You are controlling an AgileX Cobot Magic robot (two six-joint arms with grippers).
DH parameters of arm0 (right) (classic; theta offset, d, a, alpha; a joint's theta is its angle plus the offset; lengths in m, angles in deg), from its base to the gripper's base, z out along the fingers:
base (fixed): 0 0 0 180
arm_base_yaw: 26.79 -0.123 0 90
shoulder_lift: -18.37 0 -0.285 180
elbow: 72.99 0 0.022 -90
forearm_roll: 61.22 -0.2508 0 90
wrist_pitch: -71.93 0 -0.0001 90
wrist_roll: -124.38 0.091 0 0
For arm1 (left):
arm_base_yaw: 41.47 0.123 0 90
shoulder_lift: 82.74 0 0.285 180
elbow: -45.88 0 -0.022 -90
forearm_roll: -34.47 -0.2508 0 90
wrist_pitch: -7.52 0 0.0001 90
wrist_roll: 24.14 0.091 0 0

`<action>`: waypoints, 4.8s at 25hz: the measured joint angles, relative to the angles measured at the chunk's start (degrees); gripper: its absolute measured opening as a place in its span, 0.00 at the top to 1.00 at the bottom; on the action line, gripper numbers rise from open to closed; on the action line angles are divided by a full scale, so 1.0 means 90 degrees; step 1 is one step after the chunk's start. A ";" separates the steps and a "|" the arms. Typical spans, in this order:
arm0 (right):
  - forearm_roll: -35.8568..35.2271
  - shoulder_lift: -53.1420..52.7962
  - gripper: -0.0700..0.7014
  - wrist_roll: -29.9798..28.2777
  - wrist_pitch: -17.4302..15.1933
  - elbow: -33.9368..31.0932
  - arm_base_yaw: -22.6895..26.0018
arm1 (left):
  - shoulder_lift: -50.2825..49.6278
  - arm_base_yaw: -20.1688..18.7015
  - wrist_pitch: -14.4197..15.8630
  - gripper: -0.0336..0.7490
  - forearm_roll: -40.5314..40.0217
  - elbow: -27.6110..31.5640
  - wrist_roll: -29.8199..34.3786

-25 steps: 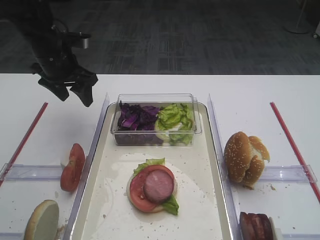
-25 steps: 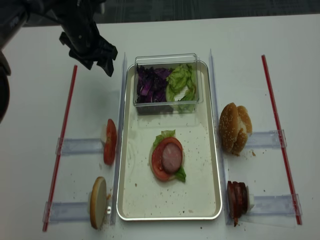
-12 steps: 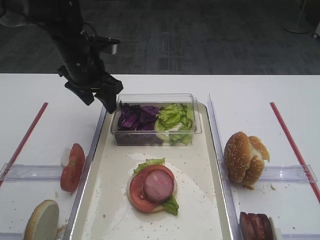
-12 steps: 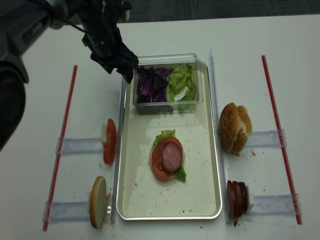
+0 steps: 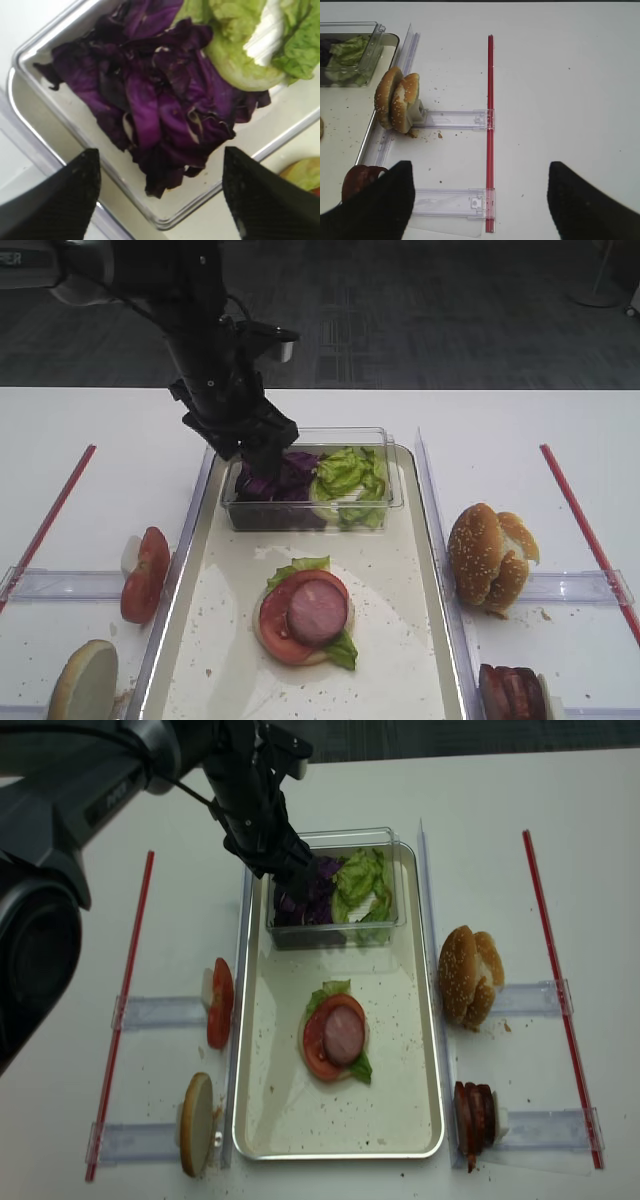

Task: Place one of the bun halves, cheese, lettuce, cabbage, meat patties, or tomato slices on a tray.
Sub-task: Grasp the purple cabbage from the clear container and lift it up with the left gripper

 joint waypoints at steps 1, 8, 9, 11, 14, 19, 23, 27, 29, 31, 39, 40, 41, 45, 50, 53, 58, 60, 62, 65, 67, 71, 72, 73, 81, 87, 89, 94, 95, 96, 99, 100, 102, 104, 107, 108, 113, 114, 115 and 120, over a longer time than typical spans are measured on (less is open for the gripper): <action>0.0000 0.0000 0.17 0.0000 0.0000 0.0000 0.0000 | 0.0000 -0.0072 -0.0019 0.35 0.0014 0.0000 0.0000; 0.0000 0.0000 0.17 0.0000 0.0000 0.0000 0.0000 | 0.0000 -0.0422 -0.0281 0.35 0.0049 0.0000 0.0000; 0.0000 0.0000 0.17 0.0000 0.0000 0.0000 0.0000 | 0.0000 -0.0447 -0.0294 0.35 0.0047 0.0000 0.0000; 0.0000 0.0000 0.17 0.0000 0.0000 0.0000 0.0000 | 0.0000 -0.0471 -0.0307 0.35 0.0047 0.0000 0.0000; 0.0000 0.0000 0.17 0.0000 0.0000 0.0000 0.0000 | 0.0000 -0.0471 -0.0316 0.35 0.0047 0.0000 0.0000; 0.0000 0.0000 0.17 0.0000 0.0000 0.0000 0.0000 | 0.0000 -0.0471 -0.0460 0.35 0.0047 0.0000 0.0000; 0.0000 0.0000 0.17 0.0000 0.0000 0.0000 0.0000 | 0.0000 -0.0471 -0.0661 0.35 0.0047 0.0000 0.0000; 0.0000 0.0000 0.17 0.0000 0.0000 0.0000 0.0000 | -0.0010 -0.0471 -0.0888 0.35 0.0047 0.0000 0.0000; 0.0000 0.0000 0.17 0.0000 0.0000 0.0000 0.0000 | -0.0010 -0.0471 -0.0950 0.35 0.0047 0.0000 0.0000; 0.0000 0.0000 0.17 0.0000 0.0000 0.0000 0.0000 | -0.0010 -0.0471 -0.1010 0.35 0.0047 0.0000 0.0000; 0.0000 0.0000 0.17 0.0000 0.0000 0.0000 0.0000 | -0.0197 -0.0336 -0.1073 0.39 0.0067 -0.0033 0.0000; 0.0000 0.0000 0.17 0.0000 0.0000 0.0000 0.0000 | -0.0280 -0.0336 -0.1062 0.39 0.0067 -0.0049 0.0000; 0.0000 0.0000 0.17 0.0000 0.0000 0.0000 0.0000 | -0.0351 -0.0324 -0.1057 0.39 0.0067 -0.0049 0.0000; 0.0000 0.0000 0.17 0.0000 0.0000 0.0000 0.0000 | -0.0578 -0.0324 -0.1047 0.39 0.0106 -0.0064 0.0000; 0.0000 0.0000 0.17 0.0000 0.0000 0.0000 0.0000 | -0.0731 -0.0324 -0.1108 0.40 0.0106 -0.0118 0.0011; 0.0000 0.0000 0.17 0.0000 0.0000 0.0000 0.0000 | -0.0802 -0.0324 -0.1134 0.41 0.0106 -0.0118 0.0011; 0.0000 0.0000 0.17 0.0000 0.0000 0.0000 0.0000 | -0.0804 -0.0313 -0.1194 0.47 0.0106 -0.0130 0.0023; 0.0000 0.0000 0.17 0.0000 0.0000 0.0000 0.0000 | -0.0804 -0.0313 -0.1208 0.50 0.0106 -0.0130 0.0023; 0.0000 0.0000 0.17 0.0000 0.0000 0.0000 0.0000 | -0.0804 -0.0313 -0.1219 0.53 0.0106 -0.0130 0.0023; 0.0000 0.0000 0.17 0.0000 0.0000 0.0000 0.0000 | -0.0856 -0.0313 -0.1219 0.56 0.0106 -0.0139 0.0023; 0.0000 0.0000 0.17 0.0000 0.0000 0.0000 0.0000 | -0.0949 -0.0313 -0.1231 0.56 0.0094 -0.0169 0.0023; 0.0000 0.0000 0.17 0.0000 0.0000 0.0000 0.0000 | -0.0975 -0.0313 -0.1257 0.59 0.0094 -0.0197 0.0023; 0.0000 0.0000 0.17 0.0000 0.0000 0.0000 0.0000 | -0.0988 -0.0313 -0.1267 0.60 0.0094 -0.0197 0.0023; 0.0000 0.0000 0.17 0.0000 0.0000 0.0000 0.0000 | -0.0988 -0.0313 -0.1283 0.61 0.0094 -0.0207 0.0023; 0.0000 0.0000 0.17 0.0000 0.0000 0.0000 0.0000 | -0.1009 -0.0311 -0.1283 0.74 0.0094 -0.0226 0.0023; 0.0000 0.0000 0.17 0.0000 0.0000 0.0000 0.0000 | -0.1009 -0.0290 -0.1271 0.88 0.0094 -0.0226 0.0023; 0.0000 0.0000 0.17 0.0000 0.0000 0.0000 0.0000 | -0.0985 -0.0290 -0.1271 0.91 0.0094 -0.0226 0.0023; 0.0000 0.0000 0.17 0.0000 0.0000 0.0000 0.0000 | -0.0944 -0.0290 -0.1235 0.93 0.0094 -0.0226 0.0023; 0.0000 0.0000 0.17 0.0000 0.0000 0.0000 0.0000 | -0.0944 -0.0290 -0.1222 0.93 0.0094 -0.0226 0.0023; 0.0000 0.0000 0.17 0.0000 0.0000 0.0000 0.0000 | -0.0944 -0.0290 -0.1195 0.93 0.0094 -0.0226 0.0023; 0.0000 0.0000 0.17 0.0000 0.0000 0.0000 0.0000 | -0.0944 -0.0290 -0.1151 0.93 0.0094 -0.0226 0.0023; 0.0000 0.0000 0.17 0.0000 0.0000 0.0000 0.0000 | -0.0944 -0.0290 -0.1151 0.93 0.0094 -0.0226 0.0023; 0.0000 0.0000 0.17 0.0000 0.0000 0.0000 0.0000 | -0.0930 -0.0290 -0.1138 0.93 0.0094 -0.0226 0.0023; 0.0000 0.0000 0.17 0.0000 0.0000 0.0000 0.0000 | -0.0887 -0.0290 -0.1075 0.93 0.0094 -0.0226 0.0023; 0.0000 0.0000 0.17 0.0000 0.0000 0.0000 0.0000 | -0.0728 -0.0290 -0.1016 0.93 0.0094 -0.0226 0.0023; 0.0000 0.0000 0.17 0.0000 0.0000 0.0000 0.0000 | -0.0656 -0.0290 -0.1003 0.93 0.0094 -0.0226 0.0023; 0.0000 0.0000 0.17 0.0000 0.0000 0.0000 0.0000 | -0.0361 -0.0290 -0.0609 0.93 0.0051 -0.0344 0.0023; 0.0000 0.0000 0.17 0.0000 0.0000 0.0000 0.0000 | -0.0319 -0.0290 -0.0483 0.93 0.0040 -0.0400 0.0023; 0.0000 0.0000 0.17 0.0000 0.0000 0.0000 0.0000 | -0.0291 -0.0290 -0.0356 0.93 0.0026 -0.0469 0.0023; 0.0000 0.0000 0.17 0.0000 0.0000 0.0000 0.0000 | -0.0277 -0.0290 0.0223 0.93 -0.0028 -0.0967 0.0023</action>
